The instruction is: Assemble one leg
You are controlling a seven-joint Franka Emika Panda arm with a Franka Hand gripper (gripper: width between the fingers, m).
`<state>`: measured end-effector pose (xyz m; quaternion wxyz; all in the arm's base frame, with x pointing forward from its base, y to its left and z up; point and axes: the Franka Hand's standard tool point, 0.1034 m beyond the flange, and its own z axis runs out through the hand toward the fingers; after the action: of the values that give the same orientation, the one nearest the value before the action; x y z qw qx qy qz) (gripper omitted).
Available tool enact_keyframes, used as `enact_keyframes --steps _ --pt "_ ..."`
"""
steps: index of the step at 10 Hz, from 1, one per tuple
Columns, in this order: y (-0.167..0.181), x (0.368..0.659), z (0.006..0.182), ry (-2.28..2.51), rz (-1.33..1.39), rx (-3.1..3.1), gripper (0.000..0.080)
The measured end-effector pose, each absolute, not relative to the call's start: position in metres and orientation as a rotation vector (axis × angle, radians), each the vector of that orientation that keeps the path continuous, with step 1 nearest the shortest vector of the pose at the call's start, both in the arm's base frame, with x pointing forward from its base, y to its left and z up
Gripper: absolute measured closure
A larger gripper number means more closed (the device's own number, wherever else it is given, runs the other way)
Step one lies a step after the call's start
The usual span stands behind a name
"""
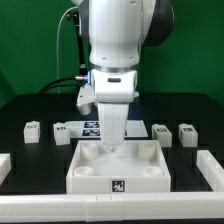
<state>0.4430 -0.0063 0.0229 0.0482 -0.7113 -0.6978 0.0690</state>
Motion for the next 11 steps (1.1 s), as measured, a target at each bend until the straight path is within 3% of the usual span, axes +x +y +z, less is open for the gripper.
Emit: enact_keyframes --steps 5,7,8,9,10,11 --pt "0.004 0.441 0.011 -2.123 0.223 -2.144 0.0149" --pt "0.004 0.443 0.009 -2.12 0.223 -2.144 0.0409" --pt "0.004 0.443 0.009 -2.118 0.225 -2.146 0.0409" --pt "0.004 0.444 0.009 -2.111 0.235 -2.148 0.0592" --pt "0.003 0.447 0.011 -2.112 0.232 -2.151 0.0718" --pt "0.003 0.449 0.012 -2.115 0.223 -2.156 0.0718"
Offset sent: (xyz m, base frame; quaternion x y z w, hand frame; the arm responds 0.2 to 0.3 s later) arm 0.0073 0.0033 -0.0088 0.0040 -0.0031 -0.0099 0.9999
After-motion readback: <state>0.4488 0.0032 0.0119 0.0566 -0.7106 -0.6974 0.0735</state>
